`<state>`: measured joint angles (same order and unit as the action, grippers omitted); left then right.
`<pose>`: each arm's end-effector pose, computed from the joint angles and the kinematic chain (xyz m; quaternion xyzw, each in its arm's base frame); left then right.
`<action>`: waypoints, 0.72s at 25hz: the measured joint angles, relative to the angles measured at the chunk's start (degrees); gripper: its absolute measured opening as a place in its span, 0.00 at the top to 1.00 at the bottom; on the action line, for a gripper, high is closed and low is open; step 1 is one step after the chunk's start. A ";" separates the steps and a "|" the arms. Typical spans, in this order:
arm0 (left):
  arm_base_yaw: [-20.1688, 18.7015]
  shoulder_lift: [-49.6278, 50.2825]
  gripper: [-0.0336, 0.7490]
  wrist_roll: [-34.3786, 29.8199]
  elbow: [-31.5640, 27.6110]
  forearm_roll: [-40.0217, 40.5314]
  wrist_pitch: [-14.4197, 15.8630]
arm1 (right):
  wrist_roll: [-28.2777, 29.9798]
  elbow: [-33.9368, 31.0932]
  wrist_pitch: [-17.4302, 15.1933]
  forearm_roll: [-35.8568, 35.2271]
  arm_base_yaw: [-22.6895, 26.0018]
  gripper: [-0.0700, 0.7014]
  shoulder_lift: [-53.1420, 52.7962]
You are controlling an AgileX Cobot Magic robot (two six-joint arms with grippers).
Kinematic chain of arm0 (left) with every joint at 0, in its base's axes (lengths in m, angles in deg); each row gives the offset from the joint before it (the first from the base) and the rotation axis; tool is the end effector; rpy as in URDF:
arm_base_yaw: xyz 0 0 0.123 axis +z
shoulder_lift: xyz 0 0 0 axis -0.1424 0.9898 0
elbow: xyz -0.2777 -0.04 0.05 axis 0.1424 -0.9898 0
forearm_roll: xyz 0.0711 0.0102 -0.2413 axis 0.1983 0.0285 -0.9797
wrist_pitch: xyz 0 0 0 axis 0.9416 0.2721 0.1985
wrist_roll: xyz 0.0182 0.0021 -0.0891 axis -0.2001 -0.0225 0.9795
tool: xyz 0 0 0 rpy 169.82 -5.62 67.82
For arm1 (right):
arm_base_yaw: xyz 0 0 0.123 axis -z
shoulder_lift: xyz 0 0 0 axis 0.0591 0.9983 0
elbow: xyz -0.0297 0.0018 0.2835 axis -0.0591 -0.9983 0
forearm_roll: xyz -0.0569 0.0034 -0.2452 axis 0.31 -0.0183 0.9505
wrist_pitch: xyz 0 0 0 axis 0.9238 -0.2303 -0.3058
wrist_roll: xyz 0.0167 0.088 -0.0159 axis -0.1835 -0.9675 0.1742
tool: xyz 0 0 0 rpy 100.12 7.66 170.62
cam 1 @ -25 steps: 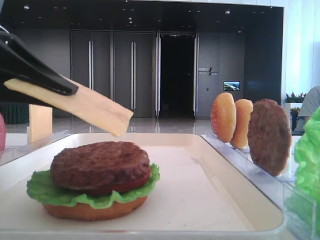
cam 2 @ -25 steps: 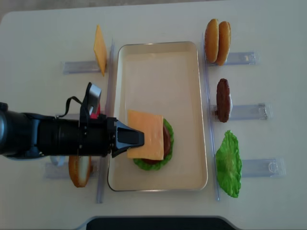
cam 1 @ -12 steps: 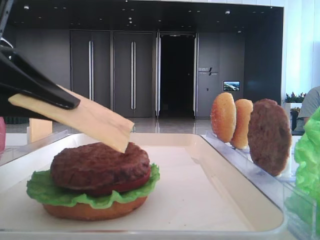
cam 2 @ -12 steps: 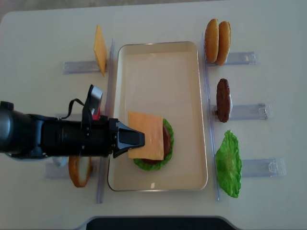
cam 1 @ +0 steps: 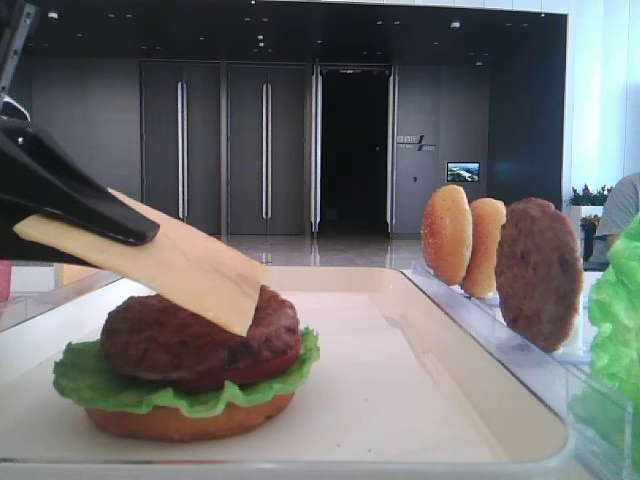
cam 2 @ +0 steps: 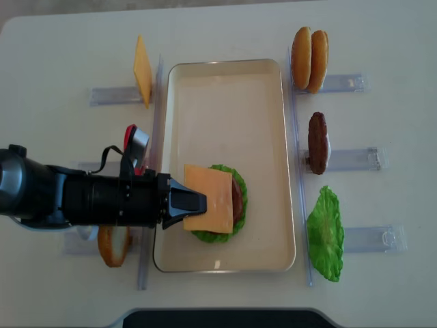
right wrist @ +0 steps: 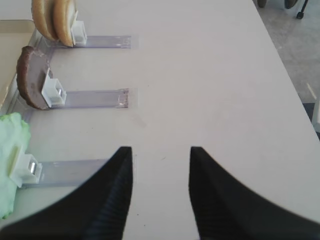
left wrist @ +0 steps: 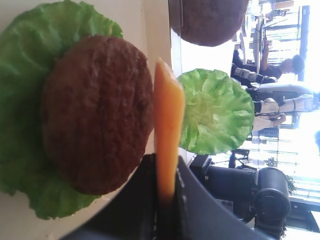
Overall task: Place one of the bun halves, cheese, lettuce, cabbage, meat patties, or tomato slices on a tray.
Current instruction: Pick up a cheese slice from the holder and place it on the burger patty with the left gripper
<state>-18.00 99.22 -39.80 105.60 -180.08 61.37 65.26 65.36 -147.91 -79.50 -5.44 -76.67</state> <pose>0.1998 -0.1147 0.1216 0.0076 0.8438 -0.5319 0.0707 -0.0091 -0.0009 0.2704 -0.0240 0.8710 0.0005 0.4907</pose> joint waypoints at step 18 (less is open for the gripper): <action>0.00 0.38 0.92 -1.01 1.51 -0.07 1.68 | 0.00 0.00 0.00 0.00 0.00 0.53 0.00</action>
<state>-18.00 99.59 -40.82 107.10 -180.15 63.05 65.26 65.36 -147.91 -79.50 -5.44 -76.67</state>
